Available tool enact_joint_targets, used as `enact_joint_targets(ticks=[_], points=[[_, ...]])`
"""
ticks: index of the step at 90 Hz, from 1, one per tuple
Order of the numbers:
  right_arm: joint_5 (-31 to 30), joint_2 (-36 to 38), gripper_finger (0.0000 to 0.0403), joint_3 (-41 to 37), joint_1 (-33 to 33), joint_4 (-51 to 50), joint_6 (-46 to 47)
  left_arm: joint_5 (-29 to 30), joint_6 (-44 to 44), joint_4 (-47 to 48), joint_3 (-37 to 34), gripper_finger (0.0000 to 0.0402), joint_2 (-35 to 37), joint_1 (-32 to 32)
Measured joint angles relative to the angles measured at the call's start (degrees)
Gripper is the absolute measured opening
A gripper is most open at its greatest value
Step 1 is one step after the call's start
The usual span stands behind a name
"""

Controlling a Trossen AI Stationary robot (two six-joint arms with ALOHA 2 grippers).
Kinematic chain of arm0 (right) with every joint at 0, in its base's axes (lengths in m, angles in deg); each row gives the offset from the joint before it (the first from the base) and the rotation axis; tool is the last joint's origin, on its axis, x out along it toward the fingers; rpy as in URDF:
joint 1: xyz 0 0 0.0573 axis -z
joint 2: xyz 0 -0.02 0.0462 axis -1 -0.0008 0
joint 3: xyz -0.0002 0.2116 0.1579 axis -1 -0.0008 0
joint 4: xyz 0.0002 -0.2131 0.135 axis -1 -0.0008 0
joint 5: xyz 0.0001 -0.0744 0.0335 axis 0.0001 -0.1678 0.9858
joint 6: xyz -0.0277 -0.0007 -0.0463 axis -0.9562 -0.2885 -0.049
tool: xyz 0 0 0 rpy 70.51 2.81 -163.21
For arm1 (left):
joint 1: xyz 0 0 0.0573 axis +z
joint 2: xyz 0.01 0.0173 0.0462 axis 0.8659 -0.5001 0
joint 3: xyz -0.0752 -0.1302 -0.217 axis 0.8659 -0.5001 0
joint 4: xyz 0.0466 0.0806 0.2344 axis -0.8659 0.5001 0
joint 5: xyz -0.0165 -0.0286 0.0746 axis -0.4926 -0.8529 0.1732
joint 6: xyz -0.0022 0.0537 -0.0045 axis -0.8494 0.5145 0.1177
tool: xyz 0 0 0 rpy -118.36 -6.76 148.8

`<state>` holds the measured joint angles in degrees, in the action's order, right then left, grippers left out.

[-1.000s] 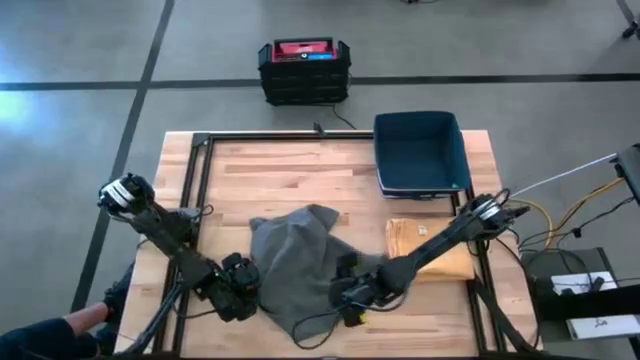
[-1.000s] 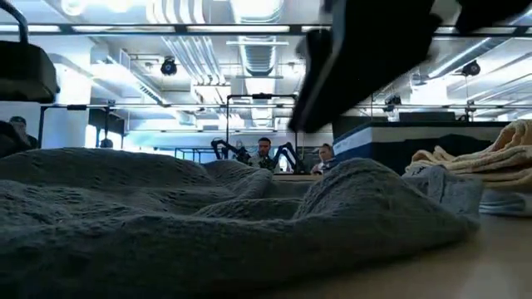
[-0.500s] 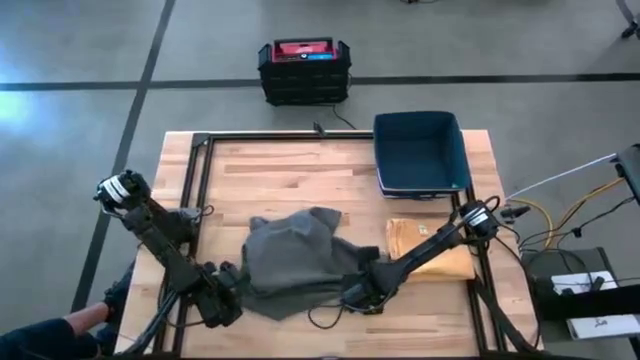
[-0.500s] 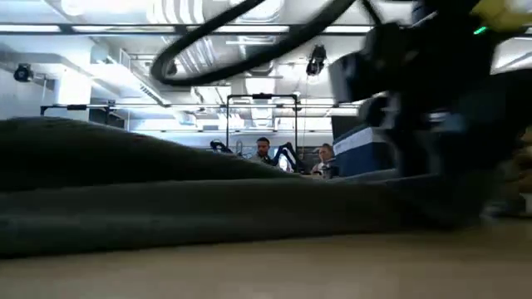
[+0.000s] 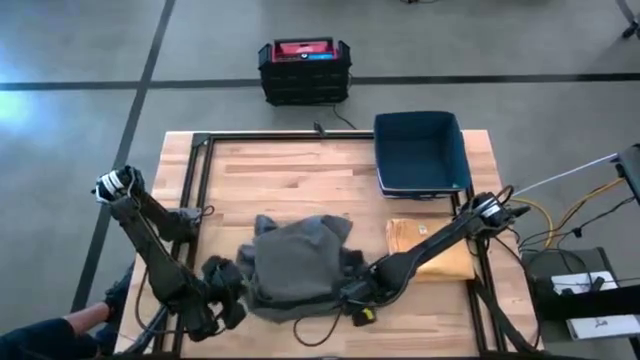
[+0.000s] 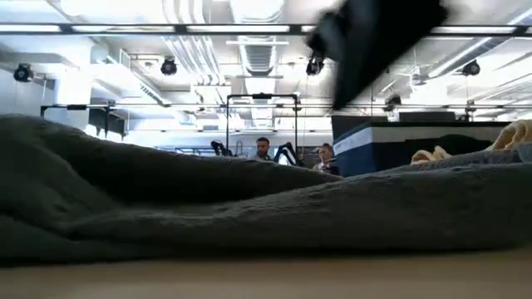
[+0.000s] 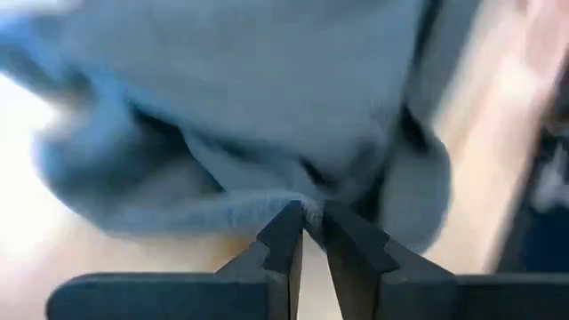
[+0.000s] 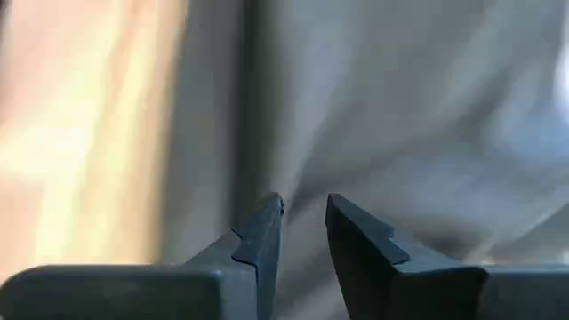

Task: Fold towel
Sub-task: Fold the gray towel

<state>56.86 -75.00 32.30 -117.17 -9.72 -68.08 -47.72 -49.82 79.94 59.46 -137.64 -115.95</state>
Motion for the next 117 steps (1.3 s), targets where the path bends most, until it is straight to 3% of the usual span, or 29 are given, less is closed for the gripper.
enact_joint_targets(ticks=[7, 16, 28, 44, 57, 69, 82, 99, 107, 117], points=[[-2.9, -1.1, 0.0068, -0.2, 2.3, 7.5, -3.9, -0.6, 2.0, 0.4, -2.3, 0.0029, -0.2, 1.9], [-2.6, -4.2, 0.0057, -0.4, 6.3, 13.6, -5.3, -7.2, 2.3, -3.2, -7.9, 0.0025, -0.2, 3.5], [3.2, -8.7, 0.0043, -0.4, 11.4, 17.1, -4.9, -11.6, 0.5, -15.8, -16.2, 0.0022, -0.8, 3.3], [8.8, -12.4, 0.0022, -0.2, 15.2, 10.9, -5.3, -13.5, -3.7, -37.5, -25.6, 0.0022, -2.6, 1.9], [4.8, -11.5, 0.0007, -0.1, 17.7, -1.8, -4.9, -17.3, -11.8, -42.5, -27.0, 0.0022, -3.8, -2.8], [-1.6, -10.4, 0.0001, -0.4, 20.6, -13.4, -2.3, -18.4, -21.6, -41.3, -25.9, 0.0022, -4.1, -7.9], [-4.6, -8.2, 0.0000, -0.6, 23.1, -17.6, 1.5, -20.6, -29.0, -37.9, -22.9, 0.0022, -4.1, -11.1], [-4.8, -1.9, 0.0000, 0.2, 22.8, -14.8, 2.9, -22.3, -27.8, -17.6, -10.3, 0.0022, -3.1, -10.4], [-4.2, 0.7, 0.0000, 0.2, 21.2, -6.8, 1.0, -16.4, -25.2, -3.9, -3.5, 0.0022, -3.0, -9.6], [1.7, 0.9, 0.0000, 0.2, 18.7, 4.2, -0.8, -0.5, -20.1, 5.1, 2.1, 0.0022, -2.9, -8.6]])
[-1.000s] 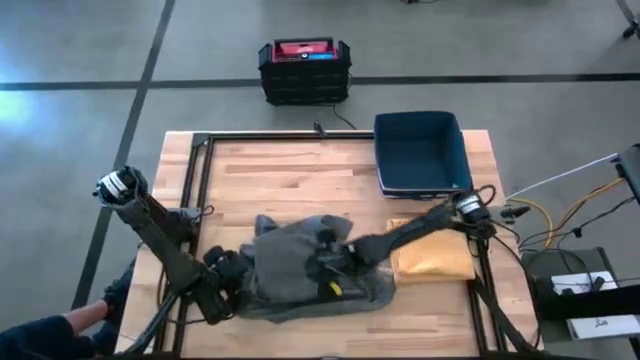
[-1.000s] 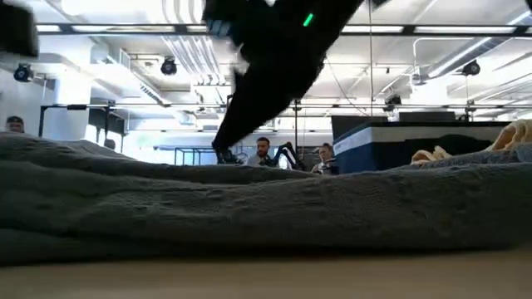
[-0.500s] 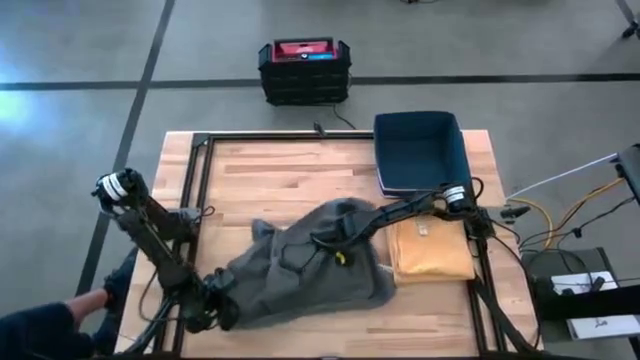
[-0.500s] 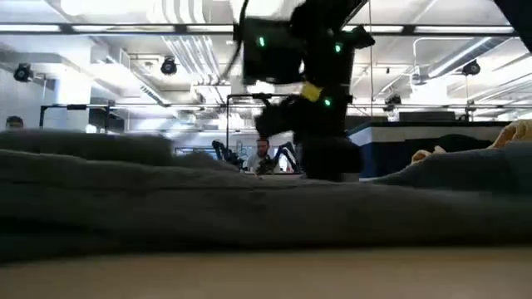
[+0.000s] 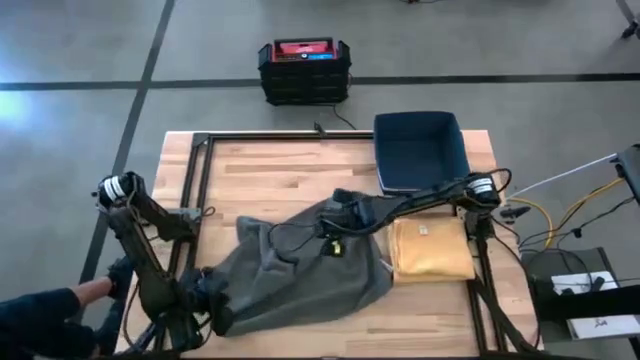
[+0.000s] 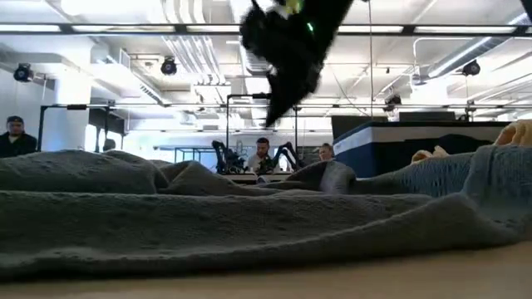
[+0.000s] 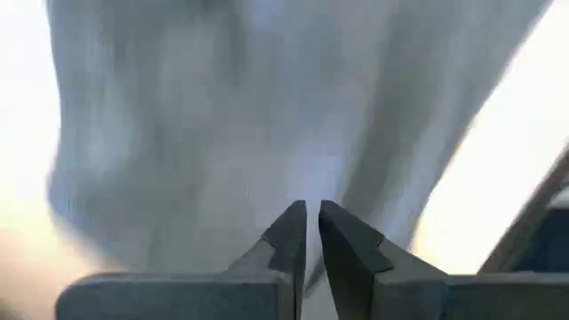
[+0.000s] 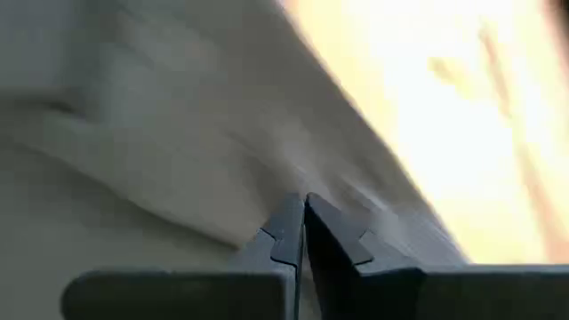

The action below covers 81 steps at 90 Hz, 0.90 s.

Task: Fold towel
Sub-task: Fold the gray towel

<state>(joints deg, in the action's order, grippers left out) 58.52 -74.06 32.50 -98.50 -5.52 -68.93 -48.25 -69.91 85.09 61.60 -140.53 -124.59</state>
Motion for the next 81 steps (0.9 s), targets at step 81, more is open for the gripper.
enact_joint_targets(ticks=[81], points=[[-0.8, -10.1, 0.0000, -0.8, -10.1, -20.2, 13.5, -20.8, -5.2, -13.1, -25.7, 0.0021, 3.7, 11.6]])
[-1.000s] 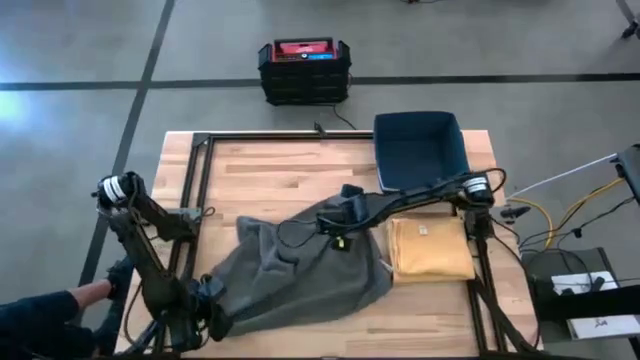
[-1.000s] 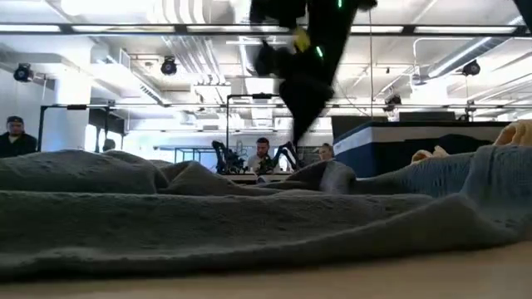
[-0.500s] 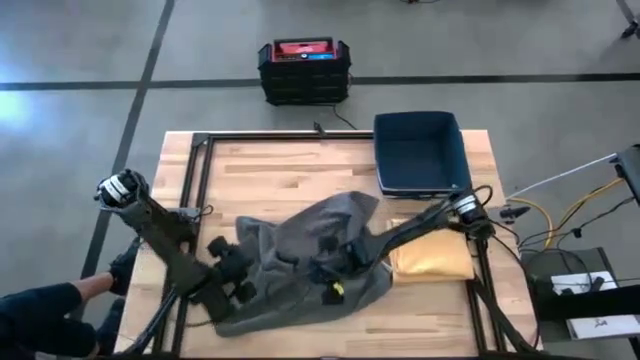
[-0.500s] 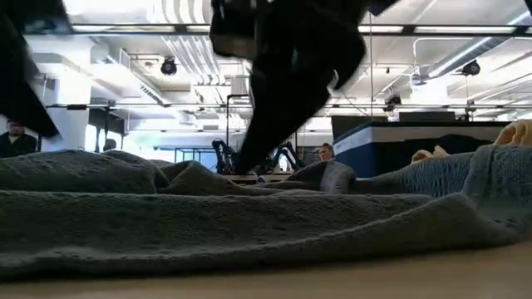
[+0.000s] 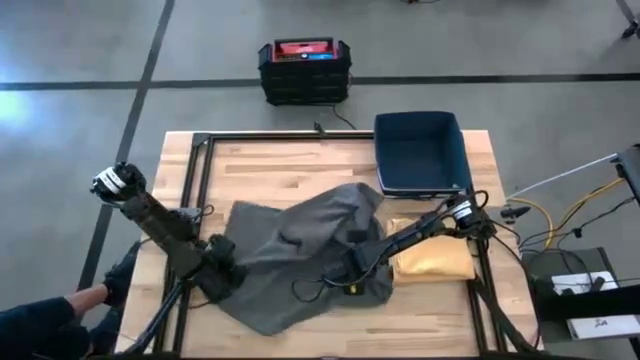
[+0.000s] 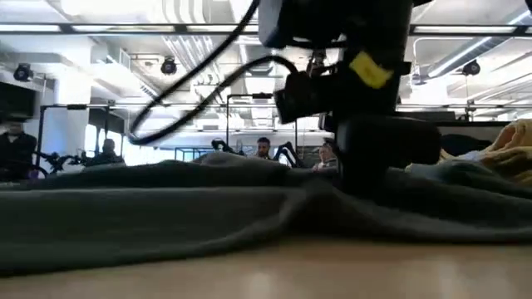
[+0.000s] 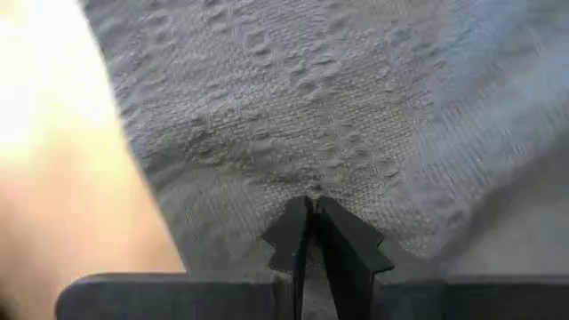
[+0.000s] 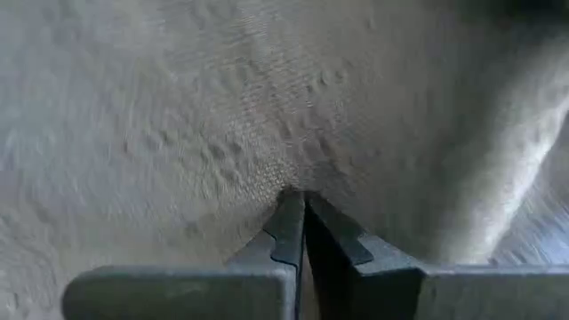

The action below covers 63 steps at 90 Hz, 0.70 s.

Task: Fold towel
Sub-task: Fold the gray towel

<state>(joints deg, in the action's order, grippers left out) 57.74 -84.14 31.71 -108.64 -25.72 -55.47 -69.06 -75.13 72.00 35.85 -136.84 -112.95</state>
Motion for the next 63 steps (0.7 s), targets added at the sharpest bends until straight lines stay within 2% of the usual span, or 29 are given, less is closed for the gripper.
enact_joint_targets(ticks=[7, 22, 28, 35, 45, 50, 63], points=[[0.0, 1.9, 0.0000, 1.0, 0.3, -0.1, 0.2, 0.0, -2.1, 1.7, 4.1, 0.0021, 0.0, -2.4], [-5.7, 5.3, 0.0000, 2.1, 0.5, 10.4, -4.4, 13.4, 2.6, 3.0, 11.4, 0.0021, 0.3, -4.6], [-7.6, 5.2, 0.0000, 1.2, 2.0, 16.0, -5.7, 13.9, 4.2, 1.9, 11.9, 0.0021, -0.6, -4.5], [-6.9, 3.8, 0.0000, 0.6, 5.2, 19.9, -5.7, 11.8, 4.4, -0.2, 11.0, 0.0021, -2.7, -4.6], [-1.0, 0.2, 0.0000, 0.4, 9.5, 21.2, -4.7, 7.0, 4.6, -10.3, 7.7, 0.0021, -6.9, -5.0], [1.7, -1.6, 0.0000, 0.3, 10.9, 21.6, -4.7, 7.1, 4.8, -16.2, 6.8, 0.0021, -8.8, -5.4], [2.4, -3.7, 0.0000, 0.8, 14.7, 26.1, -7.3, 6.7, 5.4, -33.1, 8.1, 0.0021, -15.4, -6.0]])
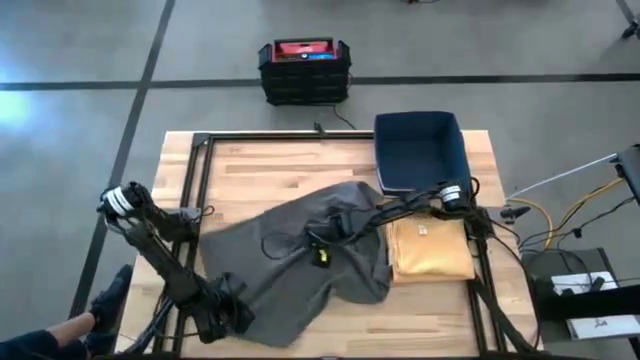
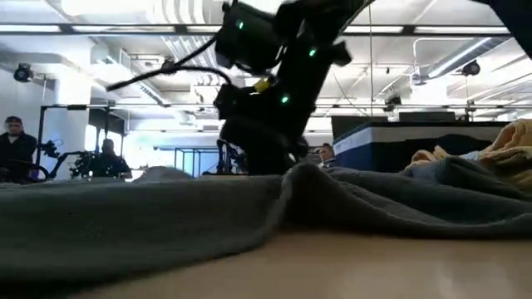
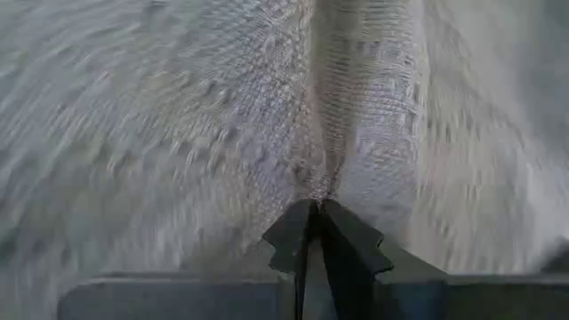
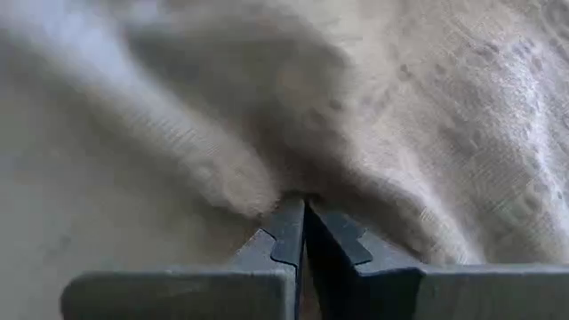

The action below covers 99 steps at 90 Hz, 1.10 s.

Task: Fold towel
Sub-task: Fold the gray towel

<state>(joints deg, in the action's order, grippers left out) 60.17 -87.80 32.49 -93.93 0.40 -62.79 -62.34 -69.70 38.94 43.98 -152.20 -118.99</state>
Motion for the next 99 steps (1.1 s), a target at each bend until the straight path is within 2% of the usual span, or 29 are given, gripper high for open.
enact_joint_targets(ticks=[13, 24, 29, 38, 46, 55, 62, 69, 82, 87, 99], points=[[0.7, -1.0, 0.0000, -0.1, 3.7, 10.4, -5.3, 0.9, 4.0, -9.3, 4.7, 0.0021, -6.8, 0.4], [4.6, -1.1, 0.0000, 0.7, 6.1, 20.9, -10.8, -0.5, 9.4, -8.6, 9.3, 0.0021, -9.5, 1.4], [7.7, -0.7, 0.0000, 2.4, 6.7, 21.1, -11.7, -1.1, 12.6, -6.2, 11.2, 0.0021, -8.8, 2.1], [12.2, 1.3, 0.0000, 5.9, 6.2, 14.3, -12.2, -2.7, 17.0, 7.3, 14.7, 0.0021, -5.2, 3.5], [14.2, 4.2, 0.0000, 8.9, 3.9, 4.2, -11.8, -0.7, 19.2, 21.2, 19.8, 0.0021, -0.5, 4.8], [14.6, 6.5, 0.0000, 10.5, -0.5, -5.2, -9.4, 7.9, 22.8, 37.6, 23.7, 0.0021, 3.4, 6.3], [14.1, 6.9, 0.0000, 9.4, -4.6, -7.3, -6.1, 16.8, 26.1, 44.2, 24.5, 0.0021, 6.0, 8.0], [10.1, 6.8, 0.0000, 6.5, -8.8, -5.8, -2.5, 21.8, 31.5, 46.0, 22.5, 0.0021, 9.0, 11.5], [-1.2, 3.4, 0.0000, 1.0, -13.9, 1.2, 4.6, 21.6, 41.8, 40.6, 13.4, 0.0021, 11.7, 21.3], [-2.1, 1.6, 0.0000, 0.0, -14.7, 3.8, 7.2, 20.6, 45.6, 36.0, 8.9, 0.0021, 12.5, 25.1], [-2.2, -0.4, 0.0000, -0.1, -16.1, 4.7, 12.1, 13.9, 51.8, 25.5, -2.0, 0.0021, 12.7, 33.8]])
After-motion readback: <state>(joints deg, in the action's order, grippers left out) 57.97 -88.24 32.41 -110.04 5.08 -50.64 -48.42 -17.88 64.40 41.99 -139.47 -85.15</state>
